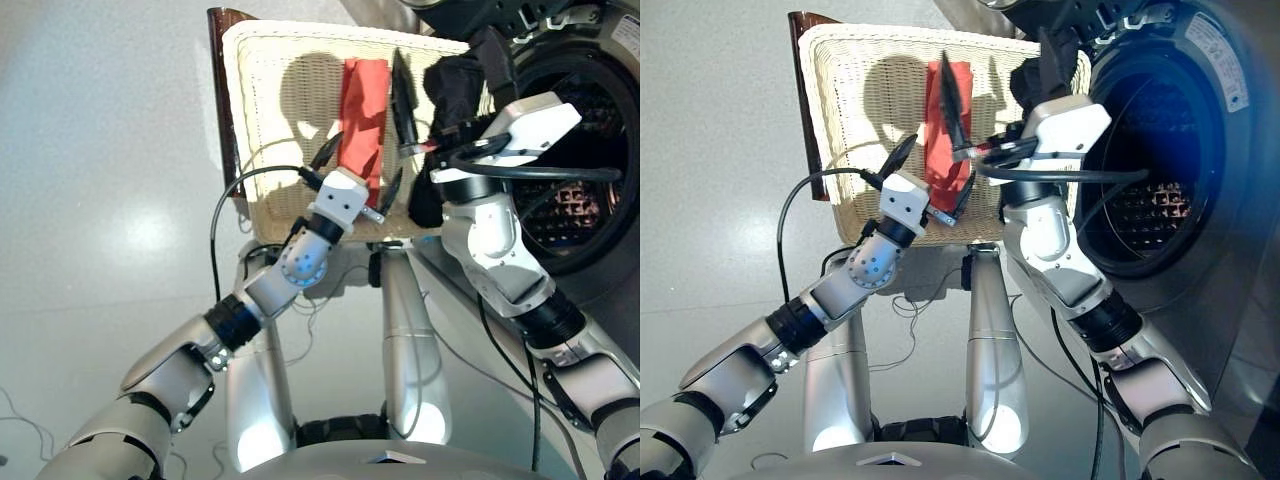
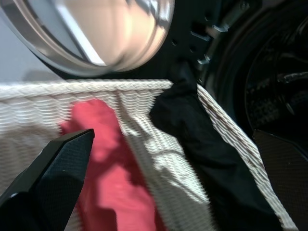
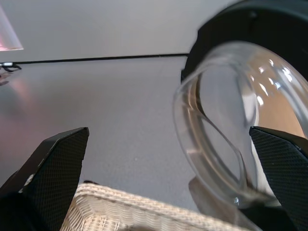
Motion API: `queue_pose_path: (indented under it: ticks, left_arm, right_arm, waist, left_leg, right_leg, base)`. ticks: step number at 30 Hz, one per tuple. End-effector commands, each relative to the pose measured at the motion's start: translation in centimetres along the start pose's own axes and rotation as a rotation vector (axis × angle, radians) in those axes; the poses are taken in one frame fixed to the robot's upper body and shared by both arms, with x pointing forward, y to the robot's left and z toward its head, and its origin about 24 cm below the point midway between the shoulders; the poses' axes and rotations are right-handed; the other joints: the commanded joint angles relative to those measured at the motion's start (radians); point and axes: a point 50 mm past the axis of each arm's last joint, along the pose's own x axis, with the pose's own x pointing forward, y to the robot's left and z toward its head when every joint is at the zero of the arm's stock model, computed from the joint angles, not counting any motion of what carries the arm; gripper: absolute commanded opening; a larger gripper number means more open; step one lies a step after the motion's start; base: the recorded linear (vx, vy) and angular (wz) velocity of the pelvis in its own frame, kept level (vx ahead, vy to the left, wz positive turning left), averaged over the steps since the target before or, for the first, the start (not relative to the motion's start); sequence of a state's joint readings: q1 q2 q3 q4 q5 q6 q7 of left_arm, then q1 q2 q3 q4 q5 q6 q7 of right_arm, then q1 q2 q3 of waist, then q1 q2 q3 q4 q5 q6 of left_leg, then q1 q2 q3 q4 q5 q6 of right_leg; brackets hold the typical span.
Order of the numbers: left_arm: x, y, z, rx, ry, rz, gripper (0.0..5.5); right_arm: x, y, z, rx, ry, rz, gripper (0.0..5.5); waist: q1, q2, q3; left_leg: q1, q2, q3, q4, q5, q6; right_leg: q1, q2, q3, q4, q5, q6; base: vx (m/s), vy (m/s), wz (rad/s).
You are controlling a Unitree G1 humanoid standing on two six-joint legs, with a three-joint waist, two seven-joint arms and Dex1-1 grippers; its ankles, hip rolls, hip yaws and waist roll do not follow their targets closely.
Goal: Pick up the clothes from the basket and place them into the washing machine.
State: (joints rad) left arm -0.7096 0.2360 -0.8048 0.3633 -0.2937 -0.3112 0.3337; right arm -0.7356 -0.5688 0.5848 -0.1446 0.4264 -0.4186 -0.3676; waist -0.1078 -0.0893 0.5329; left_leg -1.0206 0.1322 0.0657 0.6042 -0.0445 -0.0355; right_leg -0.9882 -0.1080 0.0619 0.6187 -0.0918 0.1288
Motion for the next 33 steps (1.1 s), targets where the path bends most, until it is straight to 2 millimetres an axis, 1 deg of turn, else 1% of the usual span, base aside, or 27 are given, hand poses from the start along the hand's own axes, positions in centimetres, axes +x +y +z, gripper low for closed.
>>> queue_pose_path:
  ticks: [1, 3, 4, 5, 6, 8, 11, 13, 16, 18, 19, 20, 21, 24, 28, 29, 30, 31, 32, 33]
  left_arm:
    - [0.9, -2.1, -0.4, -0.048, 0.024, -0.026, 5.50]
    - [1.2, -1.5, -1.1, -0.073, 0.072, 0.034, 5.50]
    - [1.2, -1.5, -1.1, -0.073, 0.072, 0.034, 5.50]
    - [1.2, -0.6, -2.7, -0.077, 0.157, 0.113, 5.50]
    - [0.9, -0.7, -3.3, -0.088, 0.190, 0.125, 5.50]
    - [1.0, -0.4, -4.2, -0.128, 0.253, 0.187, 5.50]
    - [1.3, -0.3, -4.8, -0.232, 0.316, 0.272, 5.50]
    - [1.6, -0.5, -4.8, -0.269, 0.336, 0.298, 5.50]
    - [1.9, -0.8, -4.6, -0.305, 0.346, 0.306, 5.50]
    - [2.0, -0.8, -4.5, -0.316, 0.351, 0.311, 5.50]
    - [1.0, 0.4, -6.0, -0.300, 0.417, 0.353, 5.50]
    - [-0.3, 1.6, -7.2, -0.316, 0.447, 0.395, 5.50]
    - [-0.5, 1.8, -7.4, -0.315, 0.454, 0.387, 5.50]
    - [-0.7, 2.0, -7.4, -0.317, 0.445, 0.374, 5.50]
    - [-1.5, 1.8, -7.8, -0.346, 0.460, 0.360, 5.50]
    - [1.7, -1.4, -5.7, -0.385, 0.436, 0.288, 5.50]
    - [3.2, -0.8, -4.5, -0.347, 0.392, 0.299, 5.50]
    - [2.3, -0.2, -6.0, -0.312, 0.466, 0.348, 5.50]
    - [1.2, 0.9, -7.2, -0.336, 0.505, 0.399, 5.50]
    - [1.2, 0.9, -7.2, -0.336, 0.505, 0.399, 5.50]
  right_arm:
    - [1.8, 1.0, 2.2, 0.006, -0.129, 0.052, 5.50]
    - [2.0, 2.0, 1.5, 0.024, -0.105, 0.073, 5.50]
    - [2.0, 2.0, 1.5, 0.024, -0.105, 0.073, 5.50]
    - [2.2, 2.9, 0.8, 0.034, -0.067, 0.103, 5.50]
    - [1.9, 3.2, 0.3, 0.046, -0.043, 0.115, 5.50]
    - [2.0, 4.1, 0.0, 0.062, -0.024, 0.144, 5.50]
    - [2.3, 5.3, -0.3, 0.088, -0.009, 0.177, 5.50]
    - [2.5, 5.9, -0.2, 0.110, -0.008, 0.188, 5.50]
    - [2.8, 6.5, 0.0, 0.139, -0.014, 0.190, 5.50]
    - [3.0, 6.9, 0.1, 0.154, -0.021, 0.191, 5.50]
    - [3.1, 6.8, 0.2, 0.160, -0.021, 0.181, 5.50]
    - [3.3, 6.6, 0.3, 0.157, -0.028, 0.181, 5.50]
    - [3.1, 6.7, 0.2, 0.160, -0.027, 0.181, 5.50]
    - [3.0, 6.8, 0.4, 0.172, -0.034, 0.188, 5.50]
    - [2.8, 7.0, 0.7, 0.190, -0.040, 0.192, 5.50]
    - [2.9, 8.5, 0.1, 0.223, -0.013, 0.222, 5.50]
    - [2.9, 9.0, -0.1, 0.234, -0.002, 0.233, 5.50]
    - [3.2, 9.2, 0.4, 0.251, -0.023, 0.221, 5.50]
    - [3.5, 8.7, 0.7, 0.246, -0.041, 0.217, 5.50]
    - [3.5, 8.7, 0.7, 0.246, -0.041, 0.217, 5.50]
  waist:
    - [0.019, -0.024, -0.013]
    - [0.018, -0.026, -0.013]
    - [0.018, -0.026, -0.013]
    - [0.019, -0.030, -0.013]
    - [0.021, -0.029, -0.013]
    - [0.023, -0.032, -0.013]
    - [0.024, -0.034, -0.013]
    - [0.025, -0.035, -0.013]
    - [0.026, -0.029, -0.013]
    - [0.025, -0.027, -0.013]
    - [0.026, -0.027, -0.013]
    - [0.029, -0.026, -0.013]
    - [0.030, -0.026, -0.013]
    - [0.030, -0.022, -0.013]
    - [0.029, -0.012, -0.013]
    - [0.017, -0.026, -0.013]
    - [0.006, -0.036, -0.013]
    - [0.000, -0.046, -0.013]
    - [-0.003, -0.050, -0.013]
    - [-0.003, -0.050, -0.013]
  left_leg:
    - [0.032, -0.007, 0.027, -0.024, -0.018, -0.022]
    - [0.017, -0.004, 0.025, -0.011, -0.018, -0.025]
    - [0.017, -0.004, 0.025, -0.011, -0.018, -0.025]
    - [0.001, 0.002, 0.023, 0.014, -0.022, -0.028]
    - [0.021, 0.005, 0.017, 0.038, -0.063, -0.036]
    - [0.005, 0.008, 0.015, 0.059, -0.068, -0.039]
    - [-0.020, 0.011, 0.008, 0.083, -0.073, -0.042]
    - [-0.038, 0.013, 0.006, 0.099, -0.076, -0.044]
    - [-0.054, 0.016, 0.003, 0.105, -0.078, -0.045]
    - [-0.062, 0.020, 0.006, 0.104, -0.078, -0.047]
    - [-0.065, 0.024, 0.008, 0.102, -0.078, -0.047]
    - [-0.070, 0.023, 0.009, 0.102, -0.077, -0.048]
    - [-0.074, 0.024, 0.010, 0.104, -0.077, -0.049]
    - [-0.086, 0.027, 0.011, 0.099, -0.075, -0.052]
    - [-0.099, 0.030, 0.018, 0.092, -0.070, -0.054]
    - [-0.099, 0.033, 0.020, 0.091, -0.069, -0.055]
    - [-0.097, 0.039, 0.021, 0.094, -0.070, -0.057]
    - [-0.096, 0.043, 0.025, 0.098, -0.073, -0.058]
    - [-0.095, 0.046, 0.026, 0.100, -0.076, -0.058]
    - [-0.095, 0.046, 0.026, 0.100, -0.076, -0.058]
  right_leg:
    - [-0.057, 0.036, -0.023, -0.022, 0.052, -0.042]
    - [-0.069, 0.037, -0.024, -0.013, 0.051, -0.044]
    - [-0.069, 0.037, -0.024, -0.012, 0.051, -0.044]
    - [-0.083, 0.041, -0.025, 0.009, 0.045, -0.047]
    - [-0.064, 0.045, -0.027, 0.037, 0.004, -0.045]
    - [-0.076, 0.044, -0.031, 0.054, -0.001, -0.047]
    - [-0.097, 0.048, -0.033, 0.081, -0.009, -0.049]
    - [-0.111, 0.047, -0.037, 0.092, -0.011, -0.050]
    - [-0.127, 0.047, -0.040, 0.098, -0.014, -0.050]
    - [-0.138, 0.049, -0.041, 0.101, -0.016, -0.050]
    - [-0.143, 0.052, -0.042, 0.098, -0.017, -0.051]
    - [-0.148, 0.053, -0.042, 0.097, -0.017, -0.051]
    - [-0.153, 0.055, -0.042, 0.099, -0.017, -0.050]
    - [-0.168, 0.056, -0.042, 0.101, -0.018, -0.050]
    - [-0.185, 0.059, -0.040, 0.094, -0.013, -0.049]
    - [-0.190, 0.062, -0.038, 0.096, -0.010, -0.049]
    - [-0.192, 0.066, -0.035, 0.097, -0.008, -0.049]
    - [-0.194, 0.071, -0.032, 0.097, -0.007, -0.049]
    - [-0.194, 0.073, -0.030, 0.095, -0.007, -0.049]
    - [-0.194, 0.073, -0.030, 0.095, -0.007, -0.049]
  base:
    - [0.000, 0.000, 0.000]
    - [0.000, 0.000, 0.000]
    - [0.000, 0.000, 0.000]
    - [0.078, -0.019, -0.071]
    - [0.068, -0.026, -0.077]
    - [0.040, -0.010, -0.053]
    - [0.000, 0.000, 0.000]
    - [0.000, 0.000, 0.000]
    - [0.000, 0.000, 0.000]
    - [0.000, 0.000, 0.000]
    - [0.000, 0.000, 0.000]
    - [0.000, 0.000, 0.000]
    - [0.000, 0.000, 0.000]
    - [0.000, 0.000, 0.000]
    - [0.000, 0.000, 0.000]
    - [0.000, 0.000, 0.000]
    - [0.000, 0.000, 0.000]
    - [0.000, 0.000, 0.000]
    - [0.000, 0.000, 0.000]
    - [0.000, 0.000, 0.000]
